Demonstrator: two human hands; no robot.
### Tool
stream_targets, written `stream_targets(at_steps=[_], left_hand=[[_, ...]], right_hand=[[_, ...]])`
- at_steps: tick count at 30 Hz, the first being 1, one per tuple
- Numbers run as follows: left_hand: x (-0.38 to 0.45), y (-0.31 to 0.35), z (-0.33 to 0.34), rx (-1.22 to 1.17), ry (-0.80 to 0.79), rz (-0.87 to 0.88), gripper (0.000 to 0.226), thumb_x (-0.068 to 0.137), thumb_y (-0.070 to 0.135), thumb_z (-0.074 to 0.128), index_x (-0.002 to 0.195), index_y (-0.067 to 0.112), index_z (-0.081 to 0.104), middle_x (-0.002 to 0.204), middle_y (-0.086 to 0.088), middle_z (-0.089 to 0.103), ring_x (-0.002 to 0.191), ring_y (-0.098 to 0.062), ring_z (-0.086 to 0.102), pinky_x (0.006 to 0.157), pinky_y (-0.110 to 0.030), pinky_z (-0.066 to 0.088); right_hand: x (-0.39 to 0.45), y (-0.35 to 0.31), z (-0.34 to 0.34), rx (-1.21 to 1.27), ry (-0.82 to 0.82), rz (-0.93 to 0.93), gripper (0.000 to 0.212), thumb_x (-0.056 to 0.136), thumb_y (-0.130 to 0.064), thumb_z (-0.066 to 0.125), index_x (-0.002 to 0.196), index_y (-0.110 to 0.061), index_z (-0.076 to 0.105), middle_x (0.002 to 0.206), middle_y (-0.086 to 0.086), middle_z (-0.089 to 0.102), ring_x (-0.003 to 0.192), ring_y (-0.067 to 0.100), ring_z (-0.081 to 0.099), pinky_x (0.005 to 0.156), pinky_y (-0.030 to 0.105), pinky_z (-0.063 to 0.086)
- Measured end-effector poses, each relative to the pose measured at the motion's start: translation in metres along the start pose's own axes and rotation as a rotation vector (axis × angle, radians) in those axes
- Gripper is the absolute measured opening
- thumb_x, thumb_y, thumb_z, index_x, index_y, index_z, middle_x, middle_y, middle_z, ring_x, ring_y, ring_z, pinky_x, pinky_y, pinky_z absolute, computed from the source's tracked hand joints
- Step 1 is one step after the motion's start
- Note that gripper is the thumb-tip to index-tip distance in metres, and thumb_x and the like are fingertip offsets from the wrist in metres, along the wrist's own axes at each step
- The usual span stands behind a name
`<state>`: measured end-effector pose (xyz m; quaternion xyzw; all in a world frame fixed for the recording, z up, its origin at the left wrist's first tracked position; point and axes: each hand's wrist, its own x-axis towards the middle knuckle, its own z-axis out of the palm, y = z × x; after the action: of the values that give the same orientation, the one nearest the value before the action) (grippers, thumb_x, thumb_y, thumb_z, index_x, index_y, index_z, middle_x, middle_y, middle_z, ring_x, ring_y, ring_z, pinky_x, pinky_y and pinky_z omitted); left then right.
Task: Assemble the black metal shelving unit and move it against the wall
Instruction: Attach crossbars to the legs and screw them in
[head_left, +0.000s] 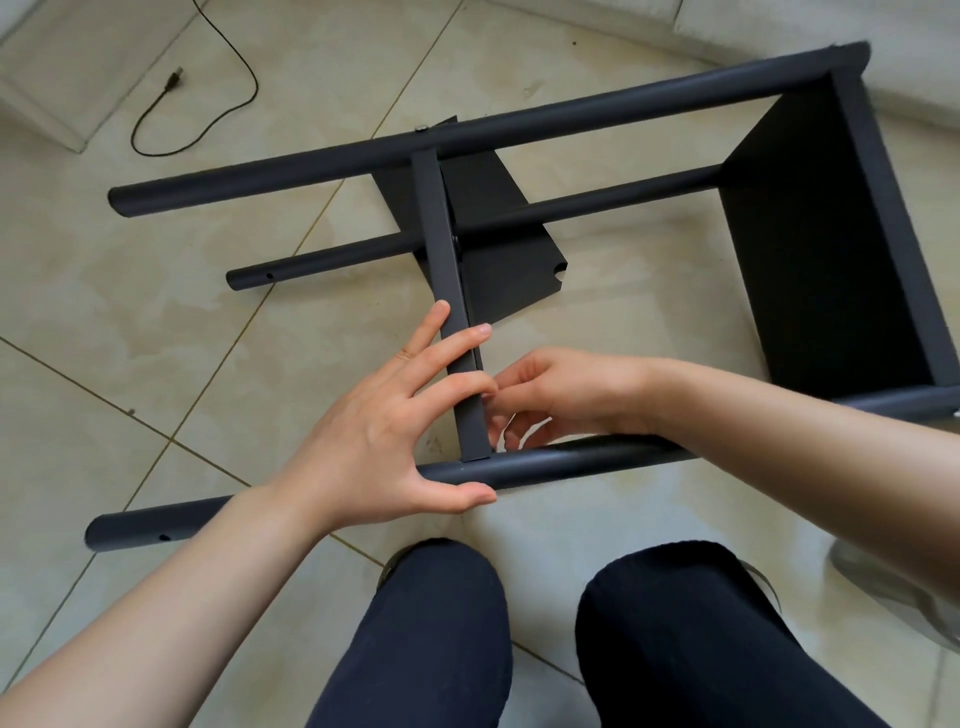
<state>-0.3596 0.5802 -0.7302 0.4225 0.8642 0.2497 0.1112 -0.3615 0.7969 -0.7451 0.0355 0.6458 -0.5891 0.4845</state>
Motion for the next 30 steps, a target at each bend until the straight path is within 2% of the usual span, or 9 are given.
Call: stream_targets(at_steps=[6,8,10,12,14,16,20,23,30], left_hand=[[-0.006,0.010,-0.005,0.066,-0.063,-0.098,0.088,0.078,0.078,0.053,0.155,0.043,0.028,0.166,0.026,-0.002,0.154,-0.005,-0.004,0.095,-0.039,0.055],[-0.011,0.017,-0.006,0.052,-0.100,-0.186,0.089,0.076,0.081,0.048,0.153,0.053,0.013,0.161,0.034,-0.013,0.152,-0.007,0.020,0.090,-0.035,0.057],[-0.018,0.024,-0.004,0.077,-0.097,-0.282,0.088,0.075,0.084,0.039,0.153,0.057,0.009,0.157,0.039,-0.019,0.125,-0.013,0.057,0.074,-0.029,0.056],[-0.024,0.030,-0.001,0.132,-0.083,-0.352,0.089,0.074,0.086,0.031,0.154,0.055,0.006,0.156,0.041,-0.020,0.099,-0.012,0.066,0.066,-0.025,0.052],[-0.032,0.031,0.000,0.155,-0.069,-0.390,0.086,0.079,0.083,0.035,0.154,0.054,0.005,0.159,0.039,-0.009,0.097,-0.011,0.066,0.071,-0.026,0.053],[-0.041,0.029,-0.002,0.146,-0.025,-0.438,0.080,0.085,0.075,0.048,0.154,0.052,0.013,0.159,0.030,0.024,0.113,-0.013,0.063,0.082,-0.031,0.055],[-0.056,0.023,-0.007,0.206,-0.053,-0.572,0.051,0.087,0.068,0.058,0.130,0.041,0.055,0.113,0.015,0.068,0.101,-0.016,0.065,0.078,-0.031,0.053],[-0.057,0.024,-0.014,0.173,-0.089,-0.642,0.030,0.088,0.063,0.060,0.102,0.036,0.061,0.090,0.013,0.065,0.089,-0.017,0.060,0.075,-0.032,0.049],[-0.049,0.045,-0.038,0.258,0.006,-0.627,0.024,0.090,0.060,0.060,0.092,0.038,0.052,0.086,0.014,0.058,0.090,-0.015,0.047,0.079,-0.029,0.033]], right_hand=[[-0.042,-0.005,0.011,-0.372,0.298,-0.088,0.020,0.100,-0.017,0.053,0.099,-0.013,0.072,0.080,-0.005,0.071,0.076,0.008,0.064,0.073,0.018,0.050],[-0.053,-0.004,0.020,-0.624,0.359,-0.098,0.021,0.100,-0.022,0.052,0.099,-0.017,0.073,0.089,0.000,0.072,0.083,0.015,0.064,0.078,0.027,0.049],[-0.063,-0.002,0.028,-0.736,0.407,-0.095,0.025,0.102,-0.029,0.048,0.100,-0.019,0.071,0.092,0.002,0.070,0.083,0.018,0.062,0.077,0.032,0.049],[-0.070,-0.001,0.036,-0.768,0.441,-0.102,0.029,0.102,-0.038,0.047,0.105,-0.020,0.070,0.092,0.001,0.070,0.082,0.017,0.062,0.076,0.035,0.052],[-0.075,0.000,0.042,-0.807,0.454,-0.101,0.031,0.100,-0.042,0.048,0.112,-0.023,0.069,0.098,-0.001,0.071,0.087,0.017,0.063,0.081,0.039,0.053],[-0.077,0.001,0.046,-0.875,0.470,-0.096,0.029,0.100,-0.041,0.049,0.117,-0.025,0.067,0.103,-0.002,0.070,0.092,0.018,0.062,0.085,0.042,0.053],[-0.076,0.004,0.050,-0.923,0.490,-0.080,0.026,0.099,-0.037,0.052,0.121,-0.027,0.061,0.107,-0.003,0.066,0.094,0.018,0.060,0.091,0.042,0.049],[-0.073,0.000,0.050,-0.895,0.483,-0.043,0.027,0.097,-0.032,0.057,0.124,-0.027,0.059,0.114,-0.001,0.065,0.103,0.021,0.058,0.098,0.047,0.046],[-0.080,-0.005,0.050,-0.851,0.563,-0.109,0.026,0.095,-0.036,0.062,0.120,-0.029,0.063,0.111,-0.007,0.064,0.104,0.017,0.057,0.099,0.045,0.043]])
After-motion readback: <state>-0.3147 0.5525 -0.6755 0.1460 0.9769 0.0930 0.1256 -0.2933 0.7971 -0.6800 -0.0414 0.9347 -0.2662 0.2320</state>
